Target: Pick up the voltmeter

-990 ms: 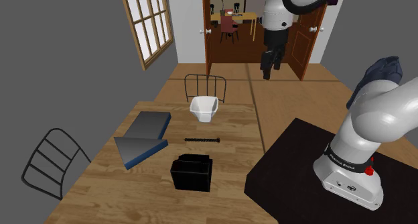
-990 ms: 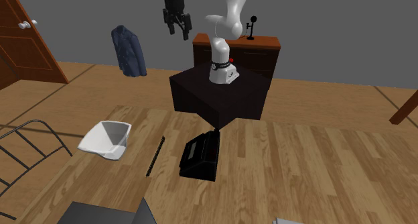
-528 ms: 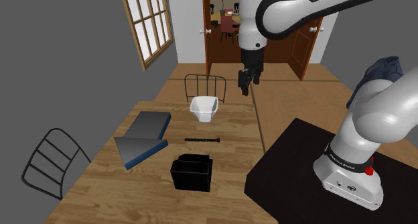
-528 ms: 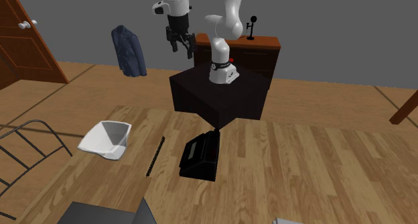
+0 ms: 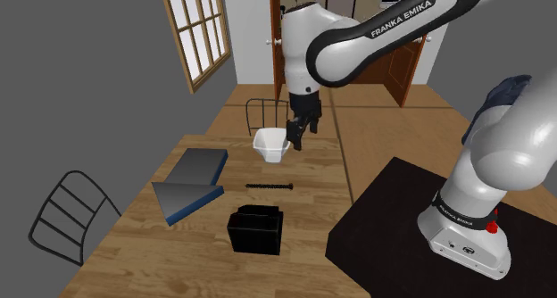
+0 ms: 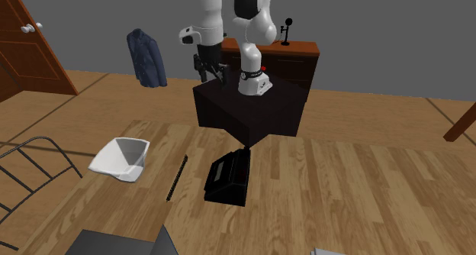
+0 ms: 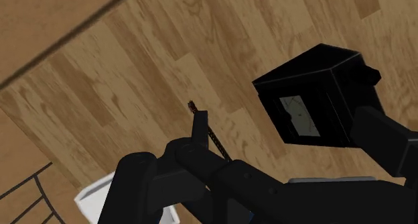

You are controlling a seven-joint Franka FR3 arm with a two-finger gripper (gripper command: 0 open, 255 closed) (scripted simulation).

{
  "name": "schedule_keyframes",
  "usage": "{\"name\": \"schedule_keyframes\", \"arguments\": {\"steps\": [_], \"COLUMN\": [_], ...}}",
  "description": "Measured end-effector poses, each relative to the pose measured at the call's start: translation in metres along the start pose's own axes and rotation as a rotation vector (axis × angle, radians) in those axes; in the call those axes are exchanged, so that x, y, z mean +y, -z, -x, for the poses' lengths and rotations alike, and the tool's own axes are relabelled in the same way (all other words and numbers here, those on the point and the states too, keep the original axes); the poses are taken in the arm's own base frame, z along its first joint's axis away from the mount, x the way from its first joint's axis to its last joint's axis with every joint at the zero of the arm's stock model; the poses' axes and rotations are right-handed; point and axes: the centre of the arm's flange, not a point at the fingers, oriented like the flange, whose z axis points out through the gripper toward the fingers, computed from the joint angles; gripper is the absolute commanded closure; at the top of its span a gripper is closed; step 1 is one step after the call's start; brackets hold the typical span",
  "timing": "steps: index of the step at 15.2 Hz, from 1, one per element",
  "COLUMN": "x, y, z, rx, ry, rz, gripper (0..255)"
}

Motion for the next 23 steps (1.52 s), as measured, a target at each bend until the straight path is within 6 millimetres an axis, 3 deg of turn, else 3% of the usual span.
{"name": "schedule_keyframes", "arguments": {"steps": [23], "x": [-0.232], "y": [-0.147], "z": [-0.13], "rx": [0.028], "ry": [0.111], "rz": [0.013], "gripper": [0]}}
